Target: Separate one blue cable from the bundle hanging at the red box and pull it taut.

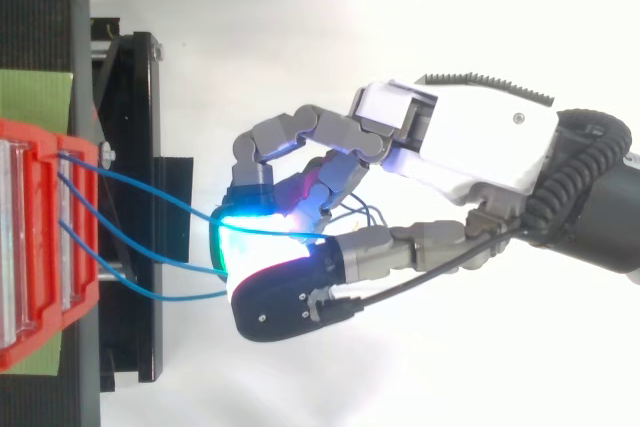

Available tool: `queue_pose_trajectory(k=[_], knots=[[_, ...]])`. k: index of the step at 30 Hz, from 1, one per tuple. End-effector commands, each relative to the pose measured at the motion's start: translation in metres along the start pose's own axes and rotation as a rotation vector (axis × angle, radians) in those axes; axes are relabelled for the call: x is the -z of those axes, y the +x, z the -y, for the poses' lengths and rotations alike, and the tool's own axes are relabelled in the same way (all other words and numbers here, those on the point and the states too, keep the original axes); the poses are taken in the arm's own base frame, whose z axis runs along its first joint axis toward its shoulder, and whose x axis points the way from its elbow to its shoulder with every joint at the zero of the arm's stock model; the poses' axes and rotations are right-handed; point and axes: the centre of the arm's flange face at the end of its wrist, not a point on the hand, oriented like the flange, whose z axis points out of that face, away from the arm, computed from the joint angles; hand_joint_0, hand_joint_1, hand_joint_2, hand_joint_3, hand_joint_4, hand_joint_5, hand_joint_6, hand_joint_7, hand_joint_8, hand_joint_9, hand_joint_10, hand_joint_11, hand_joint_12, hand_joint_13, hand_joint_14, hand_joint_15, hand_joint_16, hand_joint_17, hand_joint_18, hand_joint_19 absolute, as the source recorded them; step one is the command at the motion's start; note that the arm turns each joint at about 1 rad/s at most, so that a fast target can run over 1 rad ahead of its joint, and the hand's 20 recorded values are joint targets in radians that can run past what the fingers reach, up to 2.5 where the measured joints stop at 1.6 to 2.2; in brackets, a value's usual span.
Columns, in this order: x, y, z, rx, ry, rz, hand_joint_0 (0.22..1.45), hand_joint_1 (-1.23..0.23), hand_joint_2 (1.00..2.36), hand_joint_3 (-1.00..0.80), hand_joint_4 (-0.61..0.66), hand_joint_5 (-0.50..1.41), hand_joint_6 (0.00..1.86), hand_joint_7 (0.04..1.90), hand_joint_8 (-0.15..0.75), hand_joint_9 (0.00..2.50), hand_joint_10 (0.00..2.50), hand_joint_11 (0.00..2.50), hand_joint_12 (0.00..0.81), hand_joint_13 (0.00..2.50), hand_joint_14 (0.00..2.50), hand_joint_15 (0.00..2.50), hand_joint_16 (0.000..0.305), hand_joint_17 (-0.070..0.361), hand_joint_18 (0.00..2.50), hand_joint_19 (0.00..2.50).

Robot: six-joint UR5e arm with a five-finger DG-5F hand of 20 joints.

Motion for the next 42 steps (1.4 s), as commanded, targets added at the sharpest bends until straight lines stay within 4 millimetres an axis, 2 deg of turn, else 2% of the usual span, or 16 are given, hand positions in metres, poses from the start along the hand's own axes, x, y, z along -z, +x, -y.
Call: queue_pose_trajectory(k=[1, 8, 13, 15, 22, 25, 29, 33, 40, 42], knots=[[-0.0003, -0.0004, -0.0002, 0.000, -0.001, 0.001, 0.60, -0.74, 1.02, -0.22, 0.20, -0.15, 0.93, 1.37, 0.360, 1.09, 0.02, 1.20, 0.386, 0.83, 0.02, 0.69, 0.049, 0.110, 0.74, 0.66], [0.0003, 0.0006, 0.0004, 0.000, 0.001, -0.001, 0.60, -0.76, 1.02, -0.17, 0.18, -0.16, 0.93, 1.34, 0.354, 1.06, 0.02, 1.19, 0.389, 0.81, 0.02, 0.69, 0.050, 0.113, 0.72, 0.67], [0.0004, 0.0005, -0.0007, 0.000, -0.001, -0.001, 0.56, -0.60, 1.01, -0.37, 0.20, -0.17, 0.92, 1.30, 0.365, 1.06, 0.02, 1.19, 0.402, 0.80, 0.02, 0.69, 0.051, 0.116, 0.70, 0.68], [0.0000, -0.0005, 0.0005, 0.000, 0.001, 0.001, 0.56, -0.57, 1.01, -0.38, 0.20, -0.17, 0.92, 1.30, 0.367, 1.05, 0.02, 1.19, 0.401, 0.80, 0.02, 0.68, 0.052, 0.117, 0.70, 0.68], [0.0004, -0.0008, -0.0003, 0.001, 0.002, 0.001, 0.56, -0.57, 1.02, -0.21, 0.19, -0.17, 0.91, 1.31, 0.369, 1.05, 0.02, 1.16, 0.404, 0.79, 0.02, 0.69, 0.052, 0.117, 0.68, 0.69], [0.0002, -0.0007, -0.0005, 0.000, 0.001, 0.001, 0.58, -0.67, 1.02, -0.09, 0.20, -0.16, 0.91, 1.33, 0.397, 1.06, 0.01, 1.16, 0.430, 0.82, 0.02, 0.68, 0.058, 0.130, 0.74, 0.65], [-0.0003, -0.0004, -0.0002, 0.000, -0.001, 0.001, 0.61, -0.73, 1.02, -0.07, 0.13, -0.17, 0.93, 1.35, 0.380, 1.03, 0.01, 1.15, 0.425, 0.78, 0.02, 0.68, 0.056, 0.127, 0.68, 0.65], [0.0001, -0.0006, -0.0006, 0.000, -0.001, 0.001, 0.66, -0.78, 1.02, -0.17, 0.08, -0.19, 0.94, 1.33, 0.343, 0.98, 0.02, 1.16, 0.397, 0.73, 0.02, 0.68, 0.051, 0.115, 0.62, 0.66], [0.0000, -0.0005, 0.0005, 0.000, 0.001, 0.001, 0.76, -0.86, 1.00, -0.47, 0.06, -0.19, 0.94, 1.30, 0.327, 0.95, 0.02, 1.12, 0.387, 0.72, 0.02, 0.65, 0.049, 0.111, 0.63, 0.61], [0.0000, -0.0005, 0.0005, 0.000, 0.001, 0.001, 0.77, -0.88, 1.00, -0.50, 0.07, -0.19, 0.94, 1.30, 0.327, 0.95, 0.02, 1.12, 0.384, 0.72, 0.02, 0.64, 0.049, 0.110, 0.63, 0.60]])
